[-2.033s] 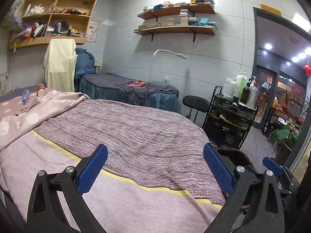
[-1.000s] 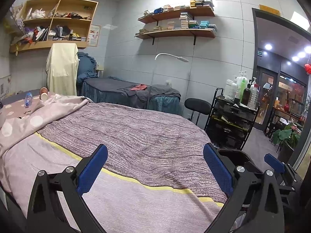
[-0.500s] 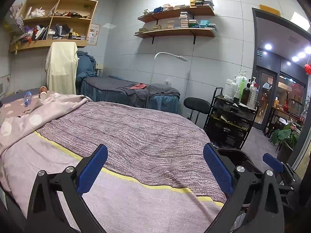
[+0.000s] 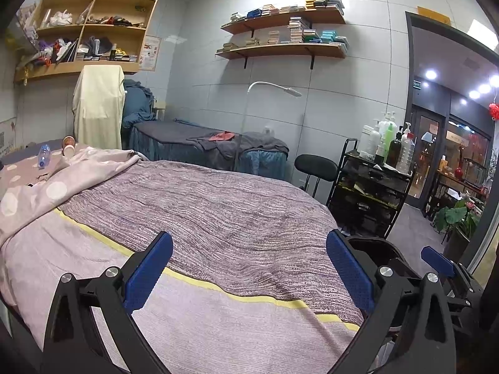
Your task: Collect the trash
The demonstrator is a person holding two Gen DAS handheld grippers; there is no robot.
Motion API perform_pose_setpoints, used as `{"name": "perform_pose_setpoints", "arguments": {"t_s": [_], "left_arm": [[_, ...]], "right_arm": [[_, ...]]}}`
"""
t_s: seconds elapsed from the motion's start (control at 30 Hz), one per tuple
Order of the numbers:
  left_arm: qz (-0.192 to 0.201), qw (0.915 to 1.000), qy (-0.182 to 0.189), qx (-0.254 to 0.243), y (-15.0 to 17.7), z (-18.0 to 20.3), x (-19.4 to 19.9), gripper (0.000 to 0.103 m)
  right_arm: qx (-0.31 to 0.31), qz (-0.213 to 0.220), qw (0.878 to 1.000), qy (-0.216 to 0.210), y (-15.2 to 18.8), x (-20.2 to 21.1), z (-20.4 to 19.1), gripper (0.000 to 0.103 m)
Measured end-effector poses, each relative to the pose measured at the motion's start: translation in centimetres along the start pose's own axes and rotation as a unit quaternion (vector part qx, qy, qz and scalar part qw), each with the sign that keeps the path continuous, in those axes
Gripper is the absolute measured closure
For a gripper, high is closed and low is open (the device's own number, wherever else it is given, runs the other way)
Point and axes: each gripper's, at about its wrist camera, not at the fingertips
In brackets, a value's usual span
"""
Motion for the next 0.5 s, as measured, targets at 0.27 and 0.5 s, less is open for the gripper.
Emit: {"name": "perform_pose_setpoints", "arguments": {"t_s": [0.27,0.5], "left_arm": [[-0.004,1.0,0.0,-0.004,-0.03,0.31,0.1,0.006],[-0.005,0.9999,-0.006,-0.015,-0.06,0.57,0.13,0.006]], "right_arm": [[-0.004,-0.003,1.0,0.001,0.09,-0.02,0.25,0.006],[-0.007,-0.005,1.0,0.003,0.18,0.08,0.4,0.006]]}}
Point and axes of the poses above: each gripper's, at about its wrist camera, not at the fingertips, and x roughly against the way its jaws point, z to its right, y to its underside, and after that the axes turned 8 degrees about x, right-handed
